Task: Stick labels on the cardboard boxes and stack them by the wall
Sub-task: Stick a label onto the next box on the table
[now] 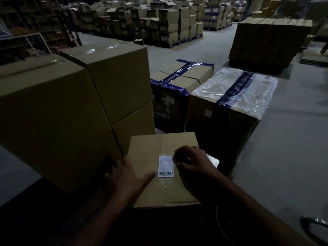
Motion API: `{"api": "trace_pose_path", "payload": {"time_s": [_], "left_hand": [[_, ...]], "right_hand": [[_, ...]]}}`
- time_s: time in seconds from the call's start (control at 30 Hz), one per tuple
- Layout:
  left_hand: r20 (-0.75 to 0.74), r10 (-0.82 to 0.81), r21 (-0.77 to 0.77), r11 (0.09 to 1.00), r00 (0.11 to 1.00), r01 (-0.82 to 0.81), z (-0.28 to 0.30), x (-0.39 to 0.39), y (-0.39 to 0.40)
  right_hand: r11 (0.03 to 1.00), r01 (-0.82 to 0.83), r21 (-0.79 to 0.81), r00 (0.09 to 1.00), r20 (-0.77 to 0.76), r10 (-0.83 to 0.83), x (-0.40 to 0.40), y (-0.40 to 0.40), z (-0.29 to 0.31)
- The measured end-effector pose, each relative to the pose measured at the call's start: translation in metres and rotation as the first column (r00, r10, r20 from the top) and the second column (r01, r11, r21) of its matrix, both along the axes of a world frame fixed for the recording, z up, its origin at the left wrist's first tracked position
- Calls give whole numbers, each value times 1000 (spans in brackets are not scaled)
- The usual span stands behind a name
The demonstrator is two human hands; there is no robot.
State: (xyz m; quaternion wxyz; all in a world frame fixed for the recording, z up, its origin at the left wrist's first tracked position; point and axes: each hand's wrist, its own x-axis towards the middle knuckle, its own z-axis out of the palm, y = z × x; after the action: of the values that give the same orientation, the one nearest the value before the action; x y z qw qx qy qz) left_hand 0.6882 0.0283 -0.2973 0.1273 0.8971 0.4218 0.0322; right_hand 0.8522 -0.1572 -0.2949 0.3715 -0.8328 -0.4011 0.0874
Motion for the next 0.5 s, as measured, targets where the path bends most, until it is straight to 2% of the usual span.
{"api": "trace_pose_path", "payload": {"time_s": [0.1,0.13,0.2,0.3,0.37,0.5], "left_hand": [[90,6,-8,1000,996,-5,1,7,-3],[127,-7,-41,999,992,13,-1,12,-5],[197,-33,-118,991,980,57,-5,18,-10],[255,-26,-130,990,967,61,-13,20,-12],[267,-32,-98,993,963,61,-16,19,-11],[291,-28,-88,994,956,56,-18,19,-11]], "right_hand": [[999,-11,-42,991,-137,5,2,9,6],[999,32,-38,992,-120,-37,-1,13,3],[992,119,-34,993,7,-119,-11,19,-8],[984,179,-17,977,123,-176,-22,23,-15],[984,178,-4,976,129,-176,-21,24,-15],[991,136,7,990,47,-136,-15,21,-13]]}}
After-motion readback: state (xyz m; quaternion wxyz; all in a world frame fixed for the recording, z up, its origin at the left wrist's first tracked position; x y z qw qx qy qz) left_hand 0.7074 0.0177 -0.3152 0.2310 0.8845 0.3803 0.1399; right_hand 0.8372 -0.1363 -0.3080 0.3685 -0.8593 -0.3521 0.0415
